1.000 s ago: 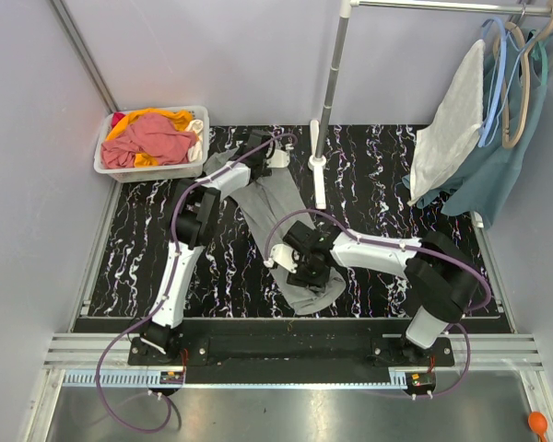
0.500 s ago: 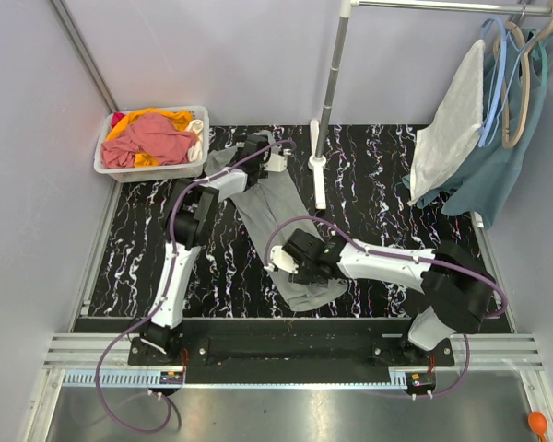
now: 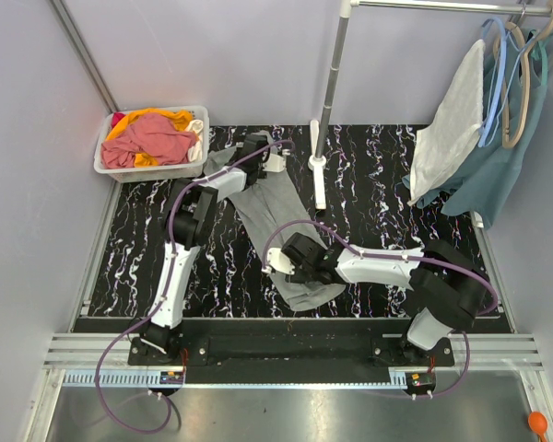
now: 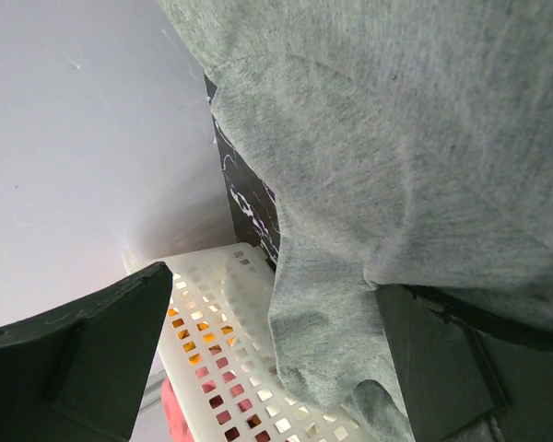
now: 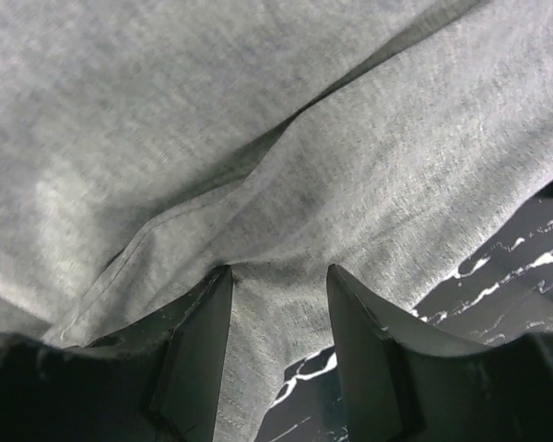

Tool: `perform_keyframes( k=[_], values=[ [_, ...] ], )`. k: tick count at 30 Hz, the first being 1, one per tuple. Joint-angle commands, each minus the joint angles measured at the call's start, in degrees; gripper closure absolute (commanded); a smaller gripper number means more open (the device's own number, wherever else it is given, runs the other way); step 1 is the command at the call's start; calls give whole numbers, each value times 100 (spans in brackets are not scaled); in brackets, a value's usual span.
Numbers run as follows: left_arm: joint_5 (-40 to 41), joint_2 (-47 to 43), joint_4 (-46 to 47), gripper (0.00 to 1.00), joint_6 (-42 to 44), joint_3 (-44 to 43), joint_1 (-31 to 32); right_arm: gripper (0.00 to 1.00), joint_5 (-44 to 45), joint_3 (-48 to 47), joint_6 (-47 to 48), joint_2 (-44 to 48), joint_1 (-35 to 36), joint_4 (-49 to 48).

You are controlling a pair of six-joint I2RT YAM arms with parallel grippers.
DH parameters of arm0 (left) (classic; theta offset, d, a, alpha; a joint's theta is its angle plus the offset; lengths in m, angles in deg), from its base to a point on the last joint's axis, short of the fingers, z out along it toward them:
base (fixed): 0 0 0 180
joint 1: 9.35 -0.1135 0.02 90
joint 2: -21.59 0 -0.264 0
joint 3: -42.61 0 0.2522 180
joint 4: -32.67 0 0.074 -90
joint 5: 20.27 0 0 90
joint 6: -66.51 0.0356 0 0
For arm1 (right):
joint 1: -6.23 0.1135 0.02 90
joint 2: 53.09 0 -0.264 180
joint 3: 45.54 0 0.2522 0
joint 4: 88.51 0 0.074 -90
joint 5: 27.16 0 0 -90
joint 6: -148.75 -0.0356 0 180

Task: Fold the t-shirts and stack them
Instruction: Fold the tshirt

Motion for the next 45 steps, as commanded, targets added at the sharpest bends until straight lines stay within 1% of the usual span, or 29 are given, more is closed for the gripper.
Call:
perform_keyframes(
  k=[1,8,11,17,21,28,30,31,33,37,45],
  values=[
    [-284,468,-479,1,-61,-376,19,46,-448,-178,-120,57,132,-113],
    [-486,881,-418,1,18,-1062,125,45,-695,-381,-358,58,448,143],
    [-609,987,-400,1,62,-1203,142,45,-713,-451,-384,-13,589,134],
    [-855,1005,-365,1,71,-1195,265,45,-792,-688,-349,-232,791,47],
    [-899,1127,-303,1,97,-1273,388,45,-818,-846,-279,-373,871,29],
    [-873,1611,-260,1,97,-2019,432,45,-818,-1040,-209,-452,976,29],
    [-821,1760,-190,1,54,-2169,441,45,-740,-1136,-182,-496,976,11],
    [-759,1778,-6,1,36,-2231,432,45,-713,-1154,-156,-496,985,11],
    [-706,1726,292,1,-43,-2179,432,45,-590,-1172,-86,-461,985,-42],
    [-627,1436,996,1,-61,-1680,415,45,-335,-1163,2,-426,976,-121],
    [-311,847,1735,1,-122,-1424,406,43,166,-1137,134,-40,967,-288]
  ],
)
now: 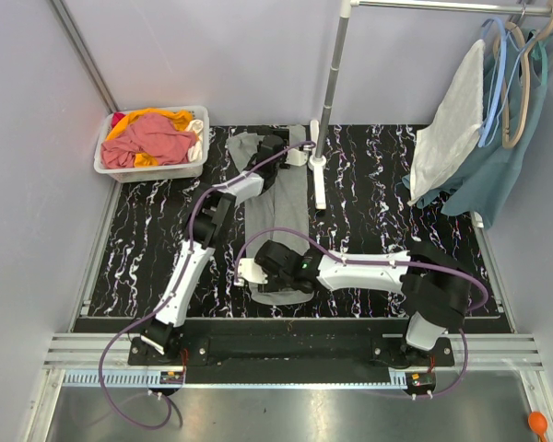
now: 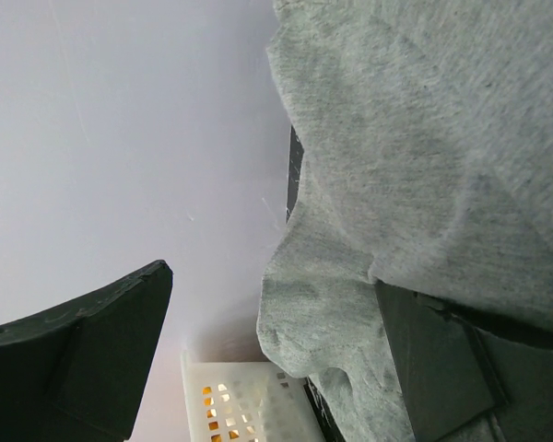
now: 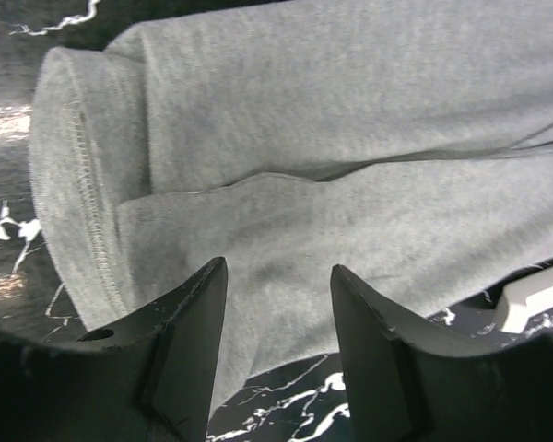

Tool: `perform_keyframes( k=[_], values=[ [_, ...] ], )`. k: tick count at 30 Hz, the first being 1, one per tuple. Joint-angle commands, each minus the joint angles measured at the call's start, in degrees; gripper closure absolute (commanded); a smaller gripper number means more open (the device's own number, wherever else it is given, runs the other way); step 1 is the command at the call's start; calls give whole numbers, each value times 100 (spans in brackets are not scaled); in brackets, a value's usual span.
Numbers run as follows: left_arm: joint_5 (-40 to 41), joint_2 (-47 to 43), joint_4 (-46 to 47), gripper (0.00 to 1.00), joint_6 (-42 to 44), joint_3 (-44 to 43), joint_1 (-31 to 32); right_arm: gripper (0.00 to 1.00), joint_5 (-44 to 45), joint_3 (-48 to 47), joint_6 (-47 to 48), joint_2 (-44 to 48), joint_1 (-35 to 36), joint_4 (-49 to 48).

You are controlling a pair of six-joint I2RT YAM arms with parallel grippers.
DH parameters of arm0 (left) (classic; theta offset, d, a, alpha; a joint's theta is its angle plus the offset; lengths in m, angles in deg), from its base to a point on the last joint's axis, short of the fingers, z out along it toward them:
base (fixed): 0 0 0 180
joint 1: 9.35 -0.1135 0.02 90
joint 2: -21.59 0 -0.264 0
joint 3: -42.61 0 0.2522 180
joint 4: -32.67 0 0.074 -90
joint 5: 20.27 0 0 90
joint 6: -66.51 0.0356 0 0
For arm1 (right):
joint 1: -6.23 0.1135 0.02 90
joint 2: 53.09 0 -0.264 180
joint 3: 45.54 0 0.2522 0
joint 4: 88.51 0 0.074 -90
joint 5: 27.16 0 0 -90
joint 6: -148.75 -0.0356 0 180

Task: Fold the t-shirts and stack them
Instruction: Fold the tshirt

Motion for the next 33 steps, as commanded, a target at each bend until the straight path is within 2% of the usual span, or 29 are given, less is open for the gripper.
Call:
perform_keyframes(
  k=[1,5,8,9,10,14,18,21,25,29,33],
  values=[
    [104,-633,524,1,-264,325,-11,42,415,-182,130,431,38,-257],
    [228,-1282,631,1,-545,607,-12,39,565,-208,60,615,3,-257],
    [342,-1975,280,1,-878,1072,-3,34,609,-129,-19,861,-120,-257],
    [351,-2205,-8,1,-984,1473,6,32,600,-77,-37,1044,-207,-249],
    [342,-2442,-107,1,-1203,1730,6,24,574,54,-63,1159,-260,-257],
    [114,-3986,-730,1,-1748,3022,-20,13,355,363,-317,1599,-568,-73],
    [-351,-4991,-2317,1,-2417,3875,-12,5,188,574,-459,1959,-630,269],
    [-756,-5651,-3050,1,-2778,4401,59,4,-128,758,-625,2188,-630,498],
    [-739,-6397,-3184,1,-2997,5176,182,2,-647,856,-757,2250,-630,691],
    [-572,-6733,-3062,1,-3112,5730,147,0,-1340,575,-906,2005,-621,894],
    [-475,-6900,-2859,1,-3121,6222,50,0,-1640,311,-907,1592,-568,921]
  ],
)
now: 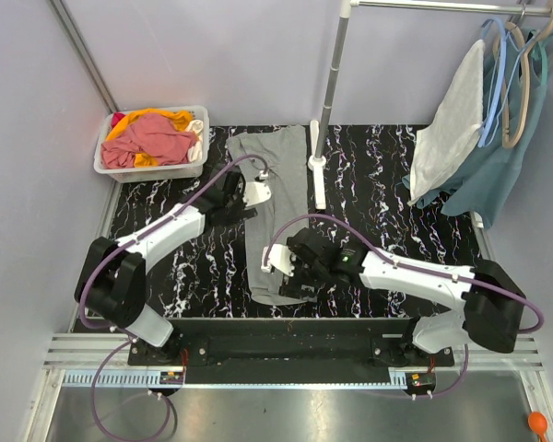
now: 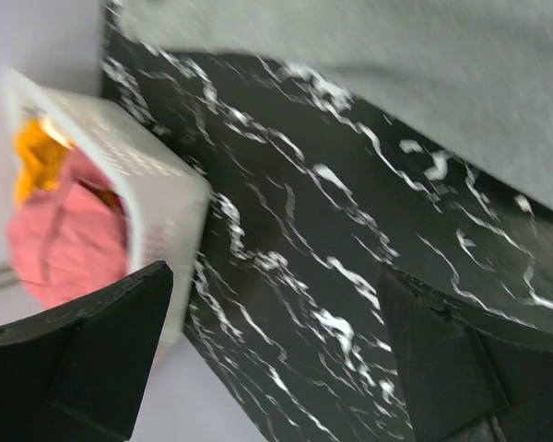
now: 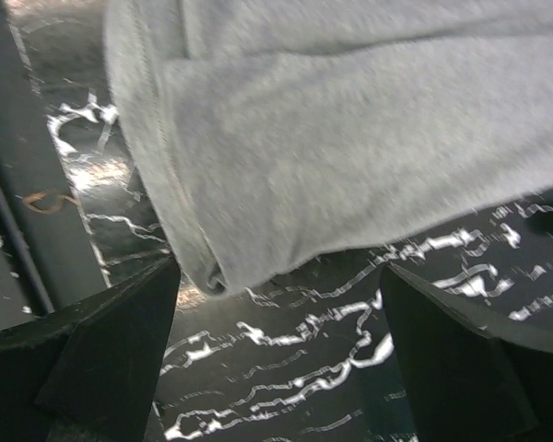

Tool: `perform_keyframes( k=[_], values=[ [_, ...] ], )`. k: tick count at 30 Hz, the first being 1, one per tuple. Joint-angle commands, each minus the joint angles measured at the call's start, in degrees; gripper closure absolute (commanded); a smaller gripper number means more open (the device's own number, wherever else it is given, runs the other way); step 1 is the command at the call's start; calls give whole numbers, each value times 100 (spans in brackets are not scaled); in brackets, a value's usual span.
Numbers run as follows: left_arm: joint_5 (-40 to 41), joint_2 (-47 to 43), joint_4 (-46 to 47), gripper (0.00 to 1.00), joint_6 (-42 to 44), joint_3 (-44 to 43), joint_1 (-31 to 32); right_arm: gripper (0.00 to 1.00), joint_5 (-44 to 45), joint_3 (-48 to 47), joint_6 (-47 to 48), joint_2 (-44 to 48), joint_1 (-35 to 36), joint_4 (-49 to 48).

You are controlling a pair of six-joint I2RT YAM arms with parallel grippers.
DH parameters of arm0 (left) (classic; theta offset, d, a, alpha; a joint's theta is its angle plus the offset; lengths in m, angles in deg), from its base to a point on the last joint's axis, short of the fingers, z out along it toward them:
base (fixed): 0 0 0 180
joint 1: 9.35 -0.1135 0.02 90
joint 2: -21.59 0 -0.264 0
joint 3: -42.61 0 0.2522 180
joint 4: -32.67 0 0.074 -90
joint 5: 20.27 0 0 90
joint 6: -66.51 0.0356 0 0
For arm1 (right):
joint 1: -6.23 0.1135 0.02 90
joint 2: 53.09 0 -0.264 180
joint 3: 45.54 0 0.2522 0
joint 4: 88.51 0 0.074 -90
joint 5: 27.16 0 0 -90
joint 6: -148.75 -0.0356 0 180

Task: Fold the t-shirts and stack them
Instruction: Fold the tshirt

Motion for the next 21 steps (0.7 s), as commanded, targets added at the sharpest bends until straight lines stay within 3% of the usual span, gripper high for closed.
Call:
perform_keyframes(
  k=[1,21],
  values=[
    [38,-348,221,1,-212,339,-160,0,-672,-493,-157,-374,66,53],
    [-137,-681,704,1,-1,1166,-880,4,-1130,-899,-9,-1886,83,-386]
  ],
)
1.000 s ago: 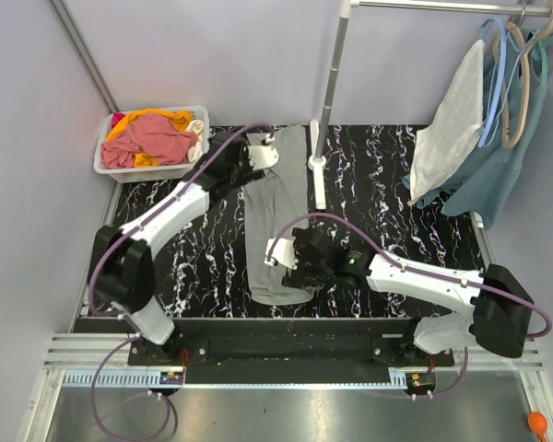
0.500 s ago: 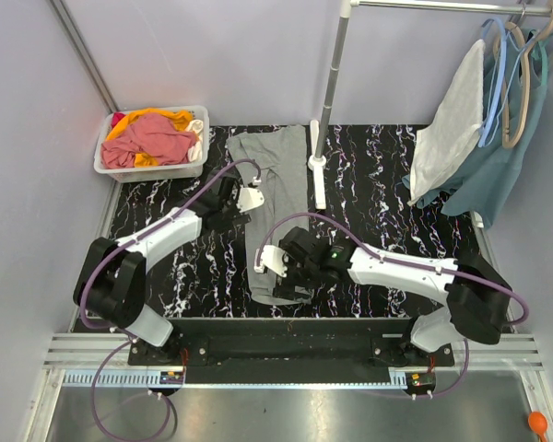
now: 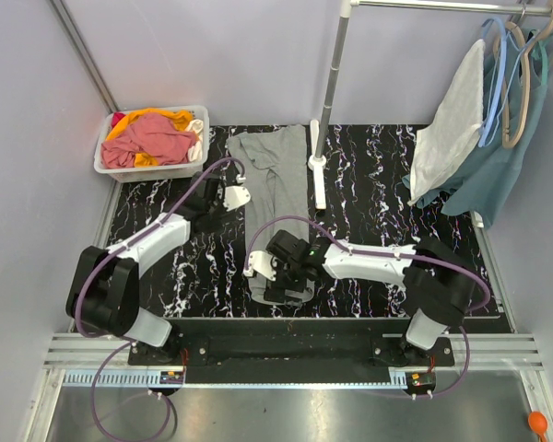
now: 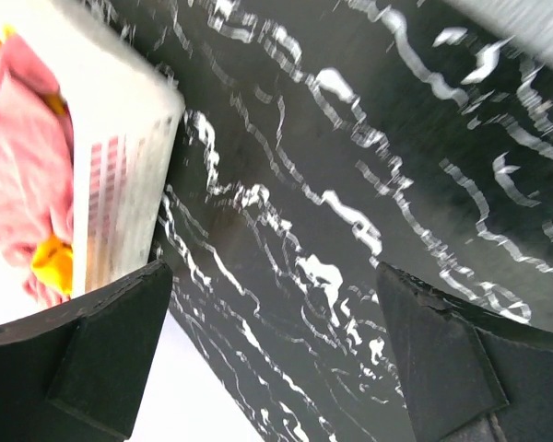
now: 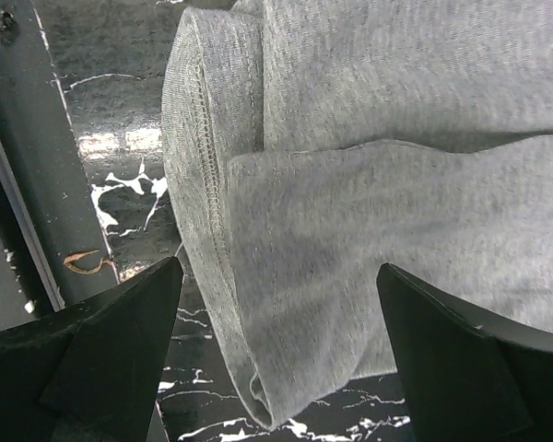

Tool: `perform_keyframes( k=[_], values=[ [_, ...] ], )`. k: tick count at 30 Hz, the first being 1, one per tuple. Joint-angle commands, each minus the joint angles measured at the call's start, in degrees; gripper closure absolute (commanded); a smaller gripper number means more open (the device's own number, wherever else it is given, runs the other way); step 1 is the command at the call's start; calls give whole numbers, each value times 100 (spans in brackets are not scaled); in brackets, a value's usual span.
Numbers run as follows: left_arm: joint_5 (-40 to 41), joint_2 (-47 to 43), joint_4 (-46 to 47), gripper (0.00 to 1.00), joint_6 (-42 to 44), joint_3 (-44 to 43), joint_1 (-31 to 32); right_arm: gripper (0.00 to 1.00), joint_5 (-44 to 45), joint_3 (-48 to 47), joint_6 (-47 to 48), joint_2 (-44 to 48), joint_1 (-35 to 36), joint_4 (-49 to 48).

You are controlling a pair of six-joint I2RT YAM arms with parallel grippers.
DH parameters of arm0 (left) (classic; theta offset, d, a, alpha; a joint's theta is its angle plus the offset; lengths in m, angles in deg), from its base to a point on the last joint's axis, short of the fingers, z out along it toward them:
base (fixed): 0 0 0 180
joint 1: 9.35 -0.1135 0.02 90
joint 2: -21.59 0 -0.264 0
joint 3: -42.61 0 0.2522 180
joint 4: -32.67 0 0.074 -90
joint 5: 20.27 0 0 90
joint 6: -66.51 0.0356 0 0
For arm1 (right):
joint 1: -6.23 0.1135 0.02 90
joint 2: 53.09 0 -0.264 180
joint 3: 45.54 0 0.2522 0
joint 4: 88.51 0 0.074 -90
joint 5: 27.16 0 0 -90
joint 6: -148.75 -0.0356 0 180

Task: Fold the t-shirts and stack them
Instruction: Fold the tshirt

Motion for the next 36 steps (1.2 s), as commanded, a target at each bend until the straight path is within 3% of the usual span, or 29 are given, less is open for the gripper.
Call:
perform_keyframes(
  k=[1,9,13,16,17,19,21,32,36],
  values=[
    [-137,-321,366,1,102,298,-236,5,-131,-223,99,-176,59,-210],
    [-199,-602,445,1,172,624,-473,13,-192,-258,187,-555,59,-280],
    [-208,-743,471,1,181,834,-517,31,-210,-250,152,-756,68,-403],
    [-199,-839,515,1,181,957,-535,50,-280,-293,-50,-862,68,-412],
    [-199,-857,524,1,181,984,-544,66,-289,-311,-76,-880,94,-394],
    [-190,-910,515,1,207,1019,-553,86,-298,-337,-112,-872,156,-289],
    [-181,-954,515,1,199,1028,-570,100,-289,-346,-164,-837,270,-192],
    [-173,-551,612,1,93,730,-623,100,-518,-706,-296,-309,1351,458],
    [-164,-269,717,1,58,537,-754,100,-63,-873,-104,-72,1378,537]
  ],
)
